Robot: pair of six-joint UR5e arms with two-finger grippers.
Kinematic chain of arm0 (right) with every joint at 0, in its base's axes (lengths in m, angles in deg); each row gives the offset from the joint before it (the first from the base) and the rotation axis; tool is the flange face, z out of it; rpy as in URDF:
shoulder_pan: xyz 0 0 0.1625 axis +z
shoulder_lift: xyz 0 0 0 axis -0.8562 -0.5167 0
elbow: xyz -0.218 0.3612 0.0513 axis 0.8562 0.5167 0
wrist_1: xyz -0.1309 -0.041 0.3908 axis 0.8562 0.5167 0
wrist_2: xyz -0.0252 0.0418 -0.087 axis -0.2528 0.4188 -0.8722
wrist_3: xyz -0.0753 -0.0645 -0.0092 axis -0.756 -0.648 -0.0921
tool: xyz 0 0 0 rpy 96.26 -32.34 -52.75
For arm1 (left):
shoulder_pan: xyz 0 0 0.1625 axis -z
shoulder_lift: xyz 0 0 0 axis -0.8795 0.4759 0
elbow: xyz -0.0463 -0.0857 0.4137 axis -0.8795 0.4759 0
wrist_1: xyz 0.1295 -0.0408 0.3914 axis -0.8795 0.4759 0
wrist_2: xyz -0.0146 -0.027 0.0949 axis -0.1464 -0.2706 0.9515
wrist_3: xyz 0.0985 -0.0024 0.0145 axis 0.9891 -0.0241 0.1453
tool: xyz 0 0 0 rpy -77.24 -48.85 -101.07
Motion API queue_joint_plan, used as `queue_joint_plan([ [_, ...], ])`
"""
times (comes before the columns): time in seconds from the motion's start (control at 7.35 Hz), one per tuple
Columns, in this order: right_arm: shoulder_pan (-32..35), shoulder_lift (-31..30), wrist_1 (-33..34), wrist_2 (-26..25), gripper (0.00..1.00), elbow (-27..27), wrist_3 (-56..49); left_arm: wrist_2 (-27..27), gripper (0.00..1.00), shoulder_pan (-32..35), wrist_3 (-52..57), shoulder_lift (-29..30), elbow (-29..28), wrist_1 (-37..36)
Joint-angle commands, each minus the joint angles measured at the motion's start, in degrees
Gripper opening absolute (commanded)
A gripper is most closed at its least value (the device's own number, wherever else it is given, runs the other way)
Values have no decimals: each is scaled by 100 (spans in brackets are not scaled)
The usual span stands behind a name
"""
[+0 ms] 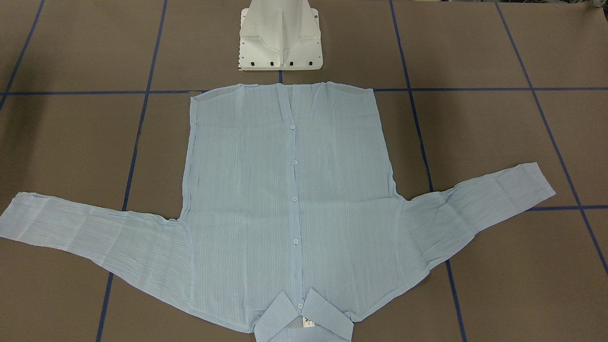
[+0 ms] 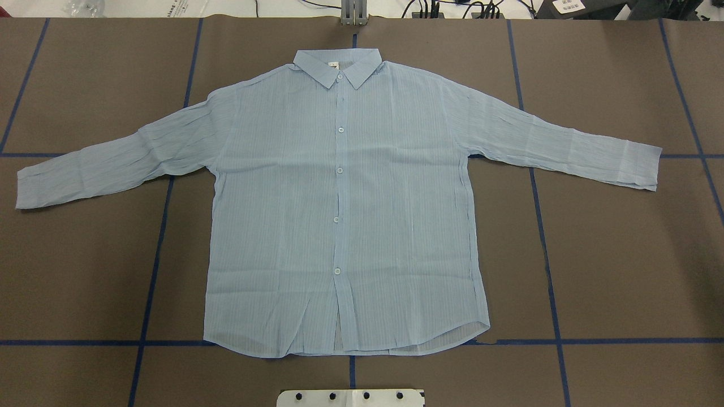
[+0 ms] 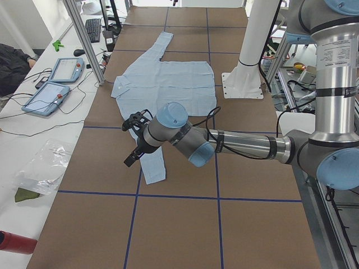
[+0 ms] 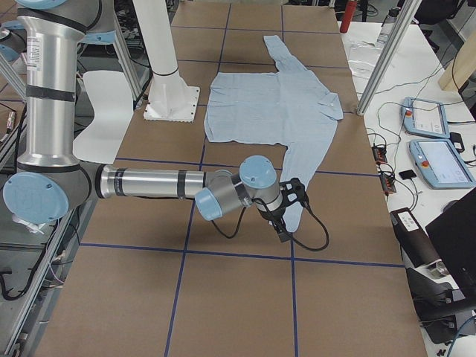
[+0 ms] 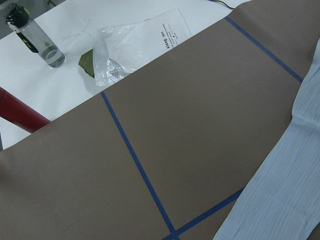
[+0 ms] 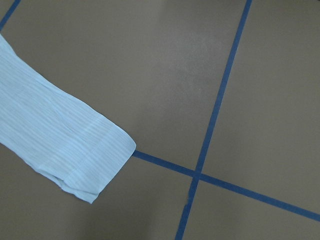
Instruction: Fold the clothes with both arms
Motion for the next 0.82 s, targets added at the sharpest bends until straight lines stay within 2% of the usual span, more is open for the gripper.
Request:
queue_joint_plan([
  [0.0, -636, 405, -1541, -23, 100, 967, 1793, 2, 100, 0, 1, -5, -7, 10],
  [0.27, -1445, 599, -2334, -1003, 100, 1423, 2233, 2, 100, 0, 1, -5, -15, 1],
  [0.41, -1606, 913, -2433, -1043, 100, 1783, 2224, 2, 100, 0, 1, -5, -15, 10],
  [0.54, -1729, 1134, -2434, -1113, 92, 2030, 2216, -7, 100, 0, 1, -5, -15, 10],
  [0.68, -1791, 1171, -2434, -1131, 75, 2085, 2207, 2, 100, 0, 1, -5, -15, 10],
])
